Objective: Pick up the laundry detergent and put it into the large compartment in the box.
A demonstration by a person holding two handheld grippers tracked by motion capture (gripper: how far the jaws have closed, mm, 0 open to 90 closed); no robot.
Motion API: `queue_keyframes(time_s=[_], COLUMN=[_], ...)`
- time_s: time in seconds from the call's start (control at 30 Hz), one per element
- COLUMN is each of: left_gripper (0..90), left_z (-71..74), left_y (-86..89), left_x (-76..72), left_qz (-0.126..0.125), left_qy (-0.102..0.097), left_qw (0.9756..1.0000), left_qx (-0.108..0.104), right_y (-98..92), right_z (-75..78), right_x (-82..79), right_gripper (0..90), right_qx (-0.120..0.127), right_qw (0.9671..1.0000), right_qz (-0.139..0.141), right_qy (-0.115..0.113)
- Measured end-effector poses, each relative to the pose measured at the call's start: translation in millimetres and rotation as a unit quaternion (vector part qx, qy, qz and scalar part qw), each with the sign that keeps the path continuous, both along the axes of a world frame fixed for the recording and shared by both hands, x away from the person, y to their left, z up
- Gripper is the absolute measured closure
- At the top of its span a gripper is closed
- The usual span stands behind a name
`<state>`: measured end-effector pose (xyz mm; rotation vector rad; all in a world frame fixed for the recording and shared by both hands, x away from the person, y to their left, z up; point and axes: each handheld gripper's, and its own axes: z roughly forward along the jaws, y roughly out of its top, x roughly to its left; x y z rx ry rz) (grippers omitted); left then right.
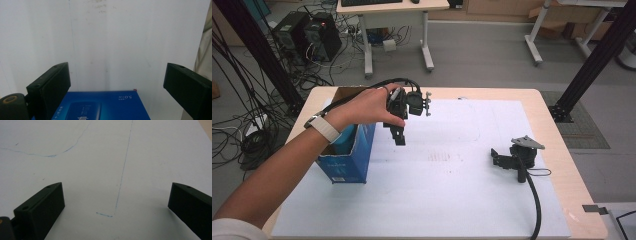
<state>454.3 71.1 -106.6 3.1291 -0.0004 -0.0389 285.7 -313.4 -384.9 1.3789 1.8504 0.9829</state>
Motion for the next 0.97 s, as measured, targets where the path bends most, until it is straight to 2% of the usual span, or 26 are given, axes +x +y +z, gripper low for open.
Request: queue_keyframes(time_s=[0.6, 0.97], left_gripper=[7.4, 7.4], left_z=[-5.9, -6.2], left_y=[-3.2, -0.8], left_x=[3.9, 2.6], left_qz=[-0.001, 0.002], left_qy=[-0.002, -0.005], left_qw=[1.0, 1.0], left_qx=[0.003, -0.005], right_y=[0.1, -0.1], right_z=[-0.1, 0.0], right_x=[0.0, 0.0], right_gripper=[0.0, 0.0], right_qx=[0.0, 0.0], right_qw=[1.0, 1.0], right_qz=[0.0, 0.0], right_qy=[0.0, 0.0])
